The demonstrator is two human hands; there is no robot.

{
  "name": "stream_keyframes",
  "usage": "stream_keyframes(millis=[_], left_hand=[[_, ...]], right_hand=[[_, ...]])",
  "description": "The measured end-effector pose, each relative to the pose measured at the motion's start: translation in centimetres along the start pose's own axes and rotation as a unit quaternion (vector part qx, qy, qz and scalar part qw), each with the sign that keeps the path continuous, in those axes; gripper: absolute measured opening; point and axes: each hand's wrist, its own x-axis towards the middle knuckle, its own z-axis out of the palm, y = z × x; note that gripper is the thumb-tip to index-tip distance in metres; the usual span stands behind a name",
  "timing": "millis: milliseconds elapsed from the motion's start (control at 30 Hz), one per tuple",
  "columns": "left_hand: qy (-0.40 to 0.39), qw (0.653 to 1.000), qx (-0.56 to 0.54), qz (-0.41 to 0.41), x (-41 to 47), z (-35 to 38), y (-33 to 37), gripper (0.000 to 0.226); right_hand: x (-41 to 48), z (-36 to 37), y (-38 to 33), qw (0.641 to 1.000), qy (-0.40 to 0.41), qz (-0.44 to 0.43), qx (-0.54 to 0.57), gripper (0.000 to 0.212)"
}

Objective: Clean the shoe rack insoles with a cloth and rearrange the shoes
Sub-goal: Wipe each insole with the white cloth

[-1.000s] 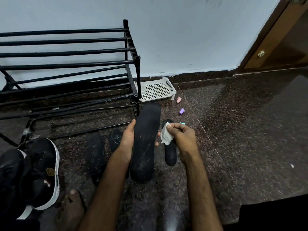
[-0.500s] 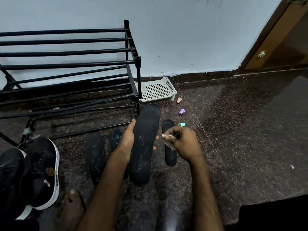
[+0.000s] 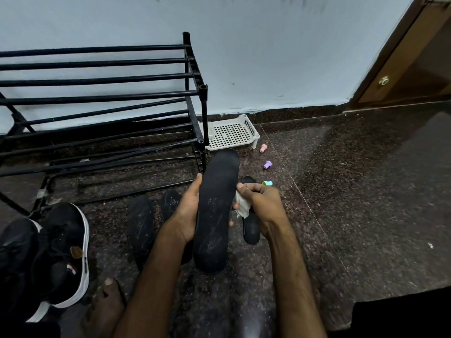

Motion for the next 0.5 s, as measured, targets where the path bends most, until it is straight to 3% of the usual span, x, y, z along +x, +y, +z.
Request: stream_keyframes(millis=[133,267,400,500], left_hand=[[-0.080,0.997,-0.016,-0.001,0.0,0.3,-0.6,0.090],[-0.141,0.989,-0.042,-0.023,0.1,1.6,-1.7,0.088],[-0.119,0.989,-0.085,-0.018,0.2,3.2,-2.7,0.082],[-0.066,0.992,-0.110,0.023,0.8,3.5,-3.1,0.083]], right_hand=[[0.7,0.1,-1.1,0.999,0.042,0.008,0.034,0.017],[1.9,-0.6,-1.9,0.991,0.133,-0.016,-0.005,0.021],[1.7,-0.7,-2.4,0.976,0.204,-0.051,-0.055,0.019],[0.3,-0.4,-2.6,0.979,0.189,-0.066,-0.029,0.010]])
